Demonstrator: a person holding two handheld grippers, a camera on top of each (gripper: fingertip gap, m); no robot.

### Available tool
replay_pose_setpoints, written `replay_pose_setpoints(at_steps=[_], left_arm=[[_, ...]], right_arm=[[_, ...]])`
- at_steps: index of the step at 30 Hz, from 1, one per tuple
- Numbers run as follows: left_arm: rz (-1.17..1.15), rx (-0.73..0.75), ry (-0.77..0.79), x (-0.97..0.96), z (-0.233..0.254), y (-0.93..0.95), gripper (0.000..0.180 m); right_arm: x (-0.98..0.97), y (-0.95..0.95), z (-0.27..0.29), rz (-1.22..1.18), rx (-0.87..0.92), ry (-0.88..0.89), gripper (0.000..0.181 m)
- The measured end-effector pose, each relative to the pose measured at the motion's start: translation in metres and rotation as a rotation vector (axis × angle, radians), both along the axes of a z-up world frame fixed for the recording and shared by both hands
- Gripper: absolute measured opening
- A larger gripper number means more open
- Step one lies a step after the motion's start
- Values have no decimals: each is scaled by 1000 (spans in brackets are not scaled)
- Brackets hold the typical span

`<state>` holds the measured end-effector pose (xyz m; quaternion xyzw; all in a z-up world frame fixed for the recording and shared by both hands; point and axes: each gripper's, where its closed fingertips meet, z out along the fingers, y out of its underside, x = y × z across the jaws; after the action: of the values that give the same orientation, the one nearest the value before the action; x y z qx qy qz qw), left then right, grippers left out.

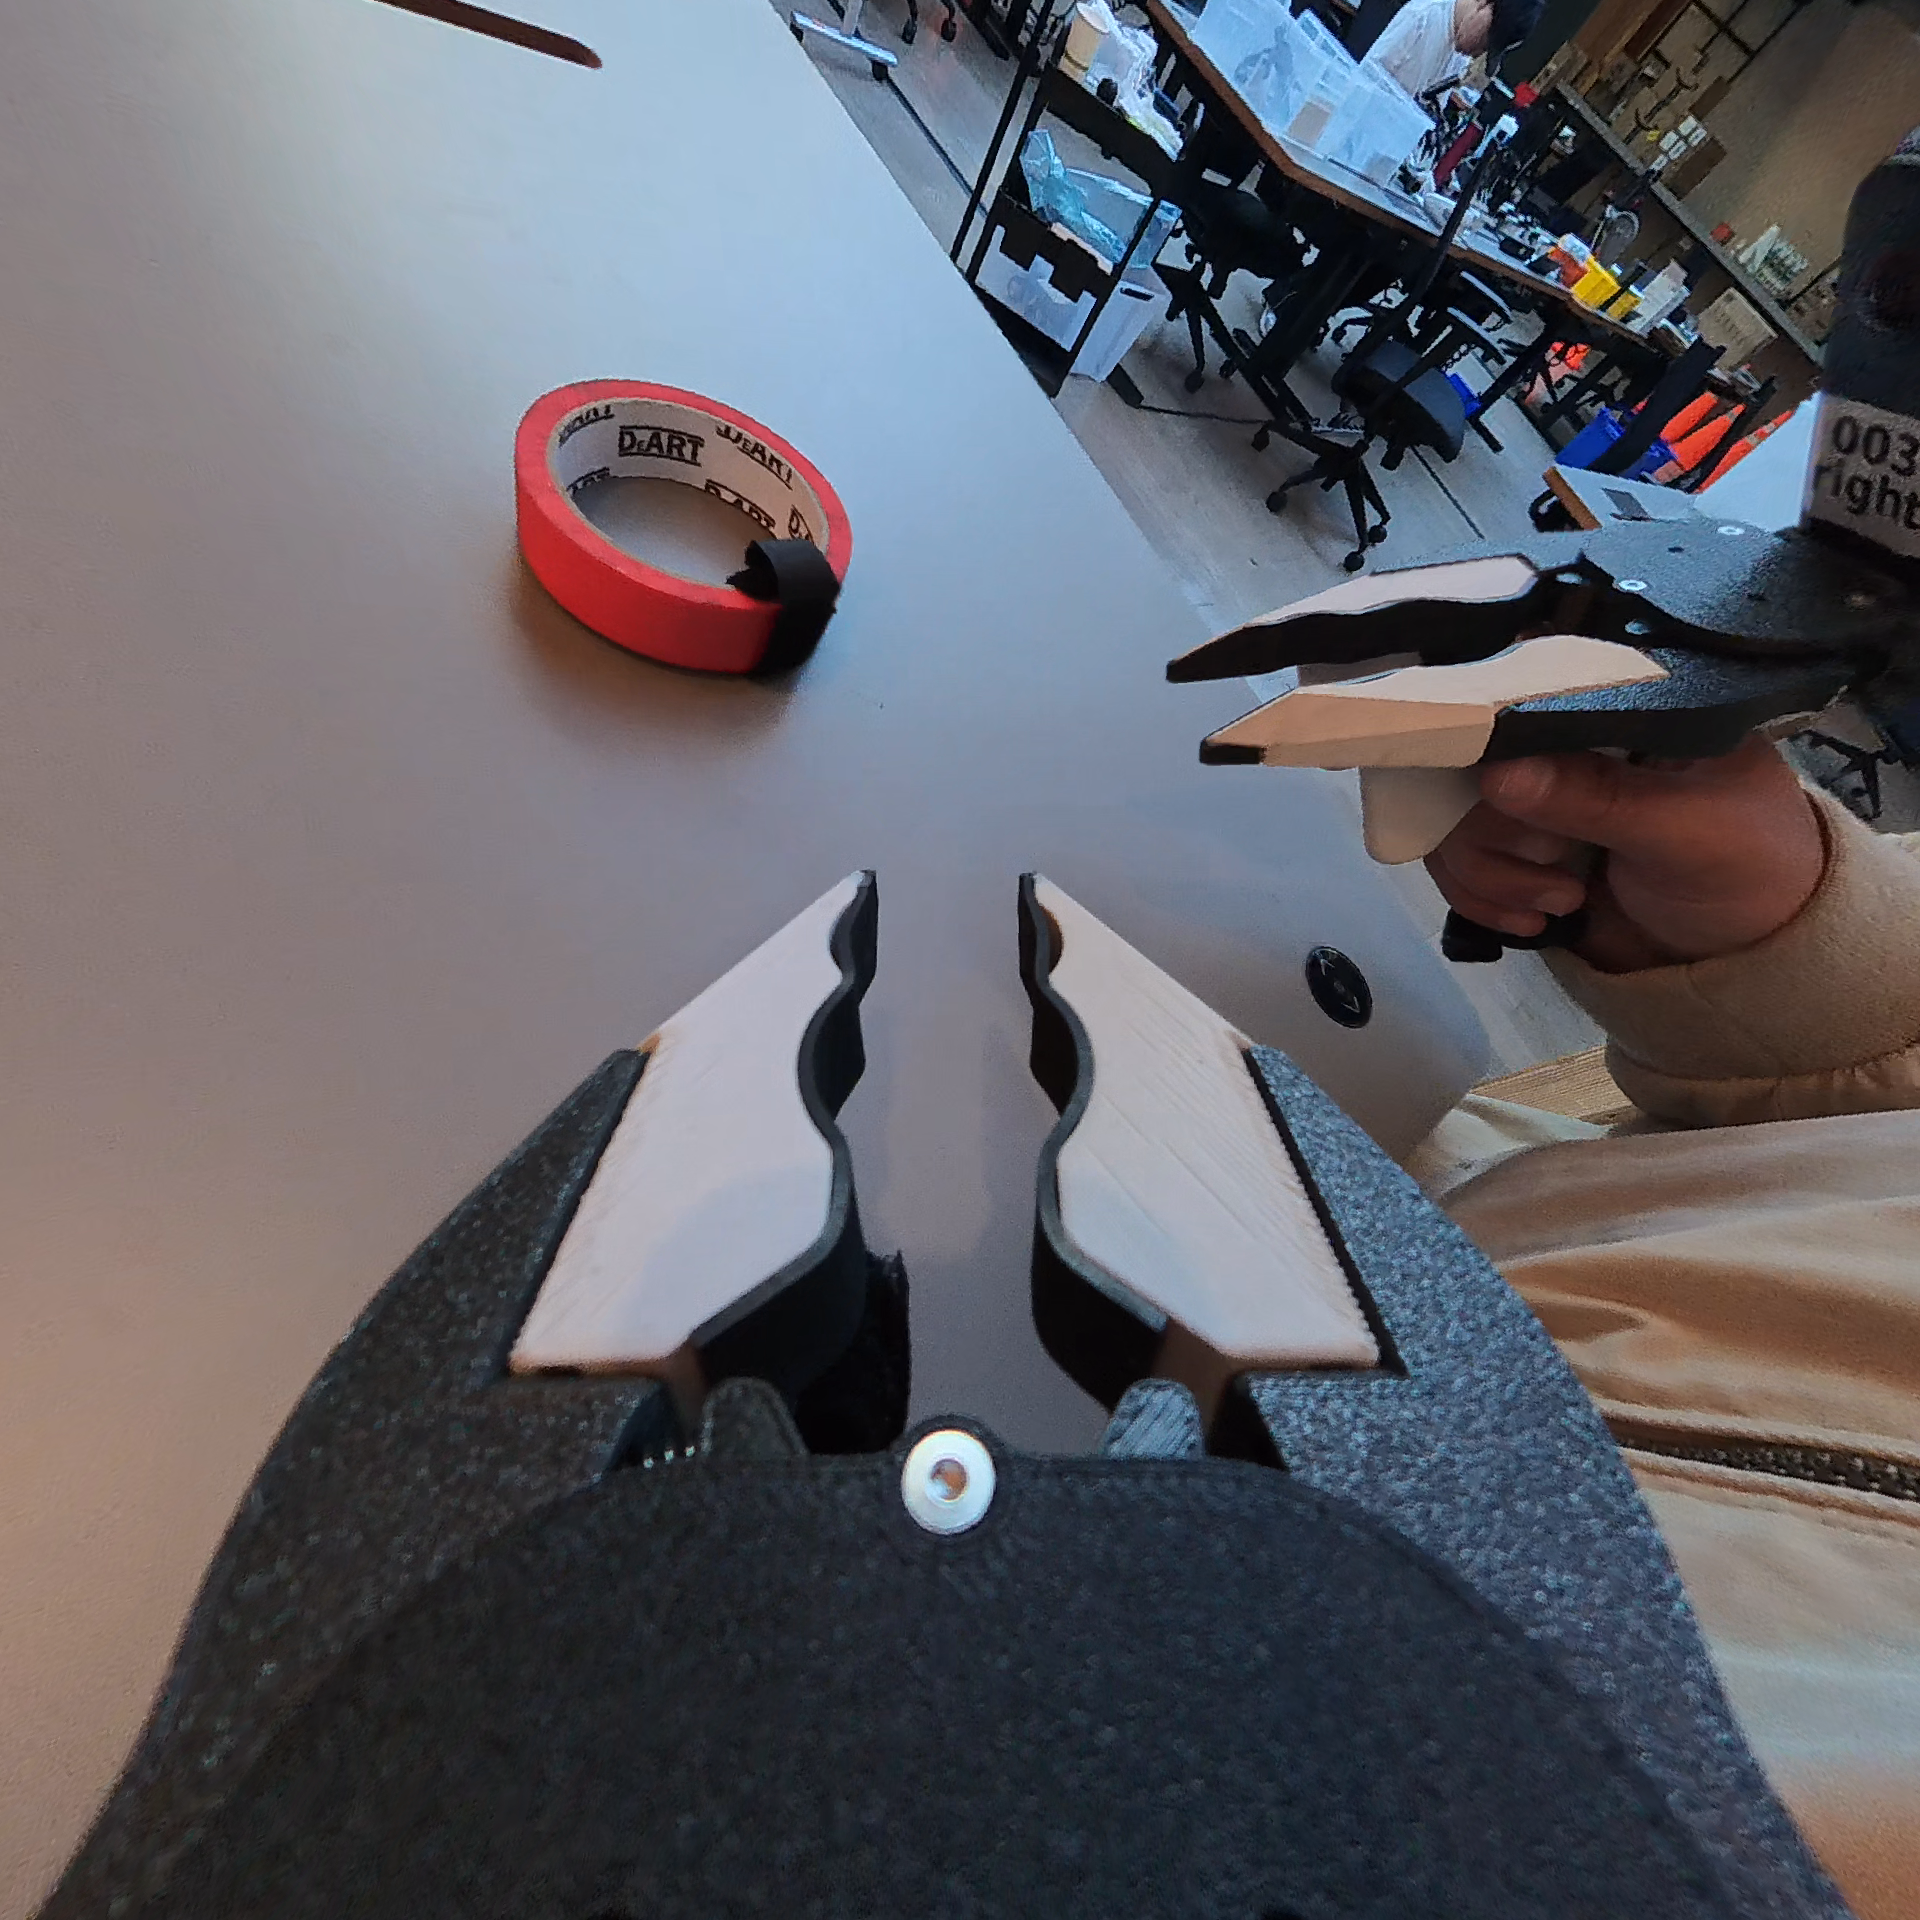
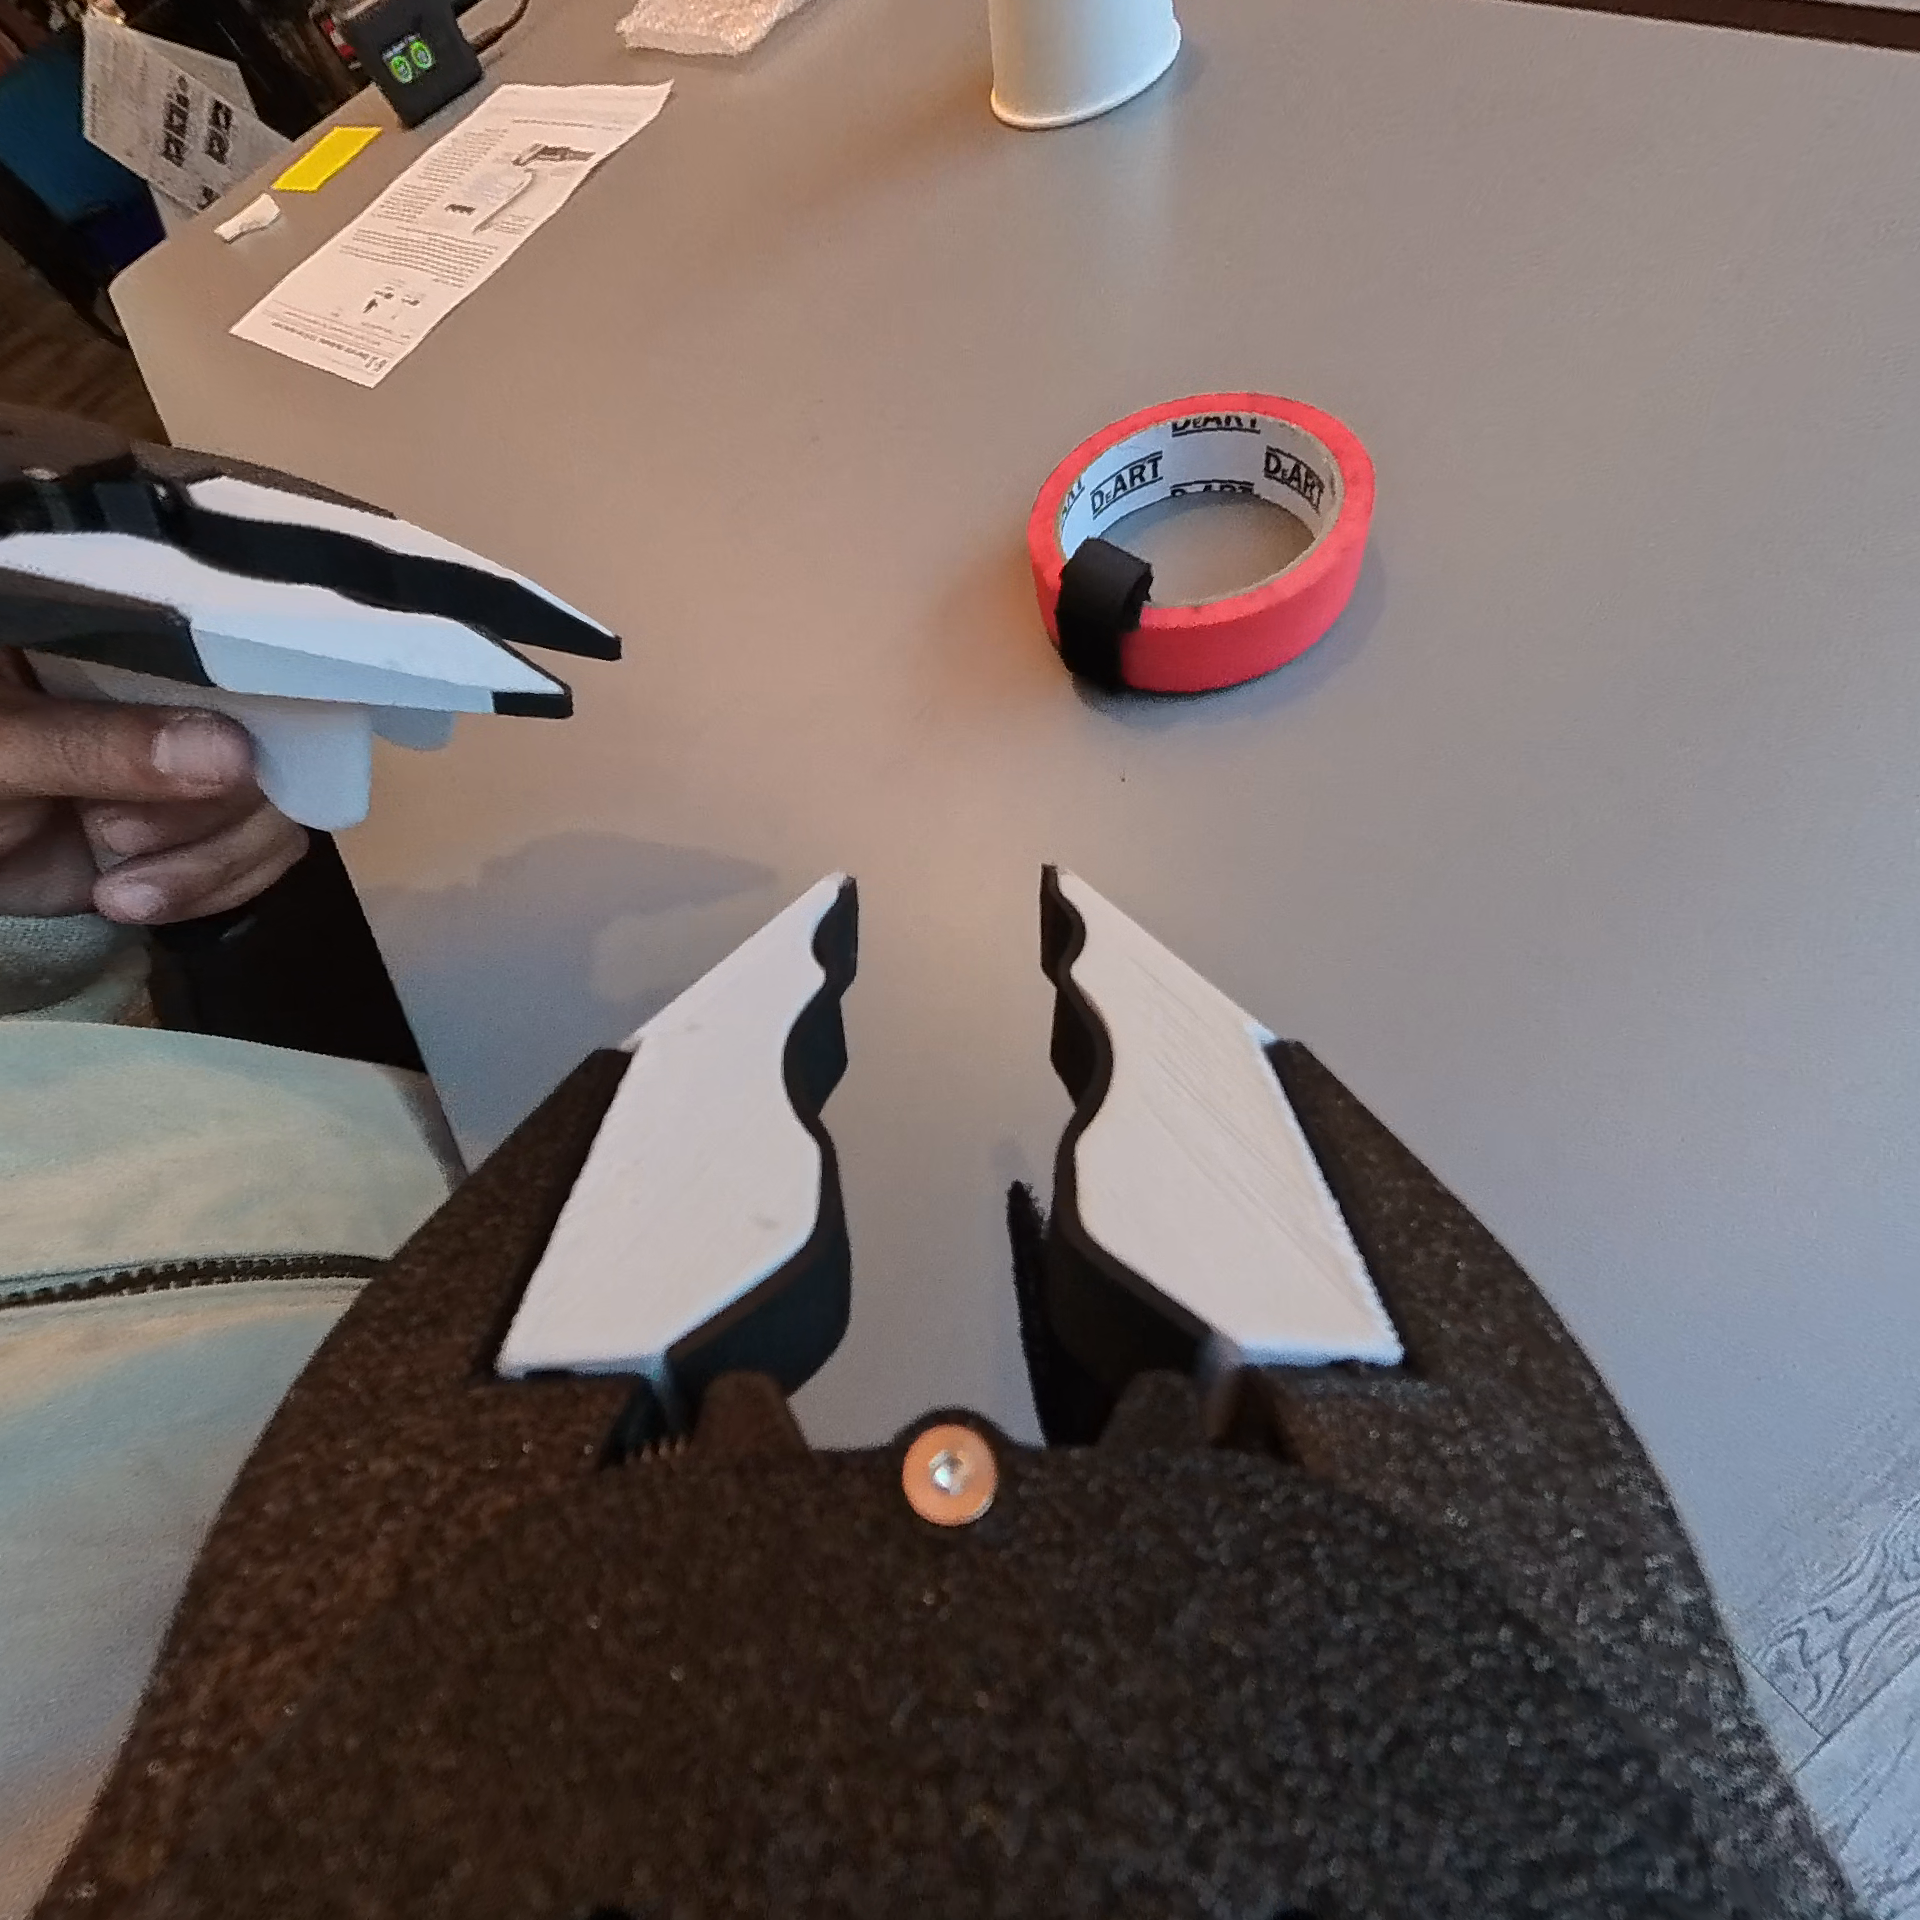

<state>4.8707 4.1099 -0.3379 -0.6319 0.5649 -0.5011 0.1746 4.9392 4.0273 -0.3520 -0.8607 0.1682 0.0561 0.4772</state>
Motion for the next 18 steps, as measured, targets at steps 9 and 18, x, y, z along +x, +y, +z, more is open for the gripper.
replay_pose_setpoints(at_steps=[9,18], left_arm=[[24,33,2,10,-2,23,26],[-95,144,14,34,-18,33,26]], right_arm=[[48,75,-4,277,-95,104,42],[58,101,-55,684,-437,316,43]])
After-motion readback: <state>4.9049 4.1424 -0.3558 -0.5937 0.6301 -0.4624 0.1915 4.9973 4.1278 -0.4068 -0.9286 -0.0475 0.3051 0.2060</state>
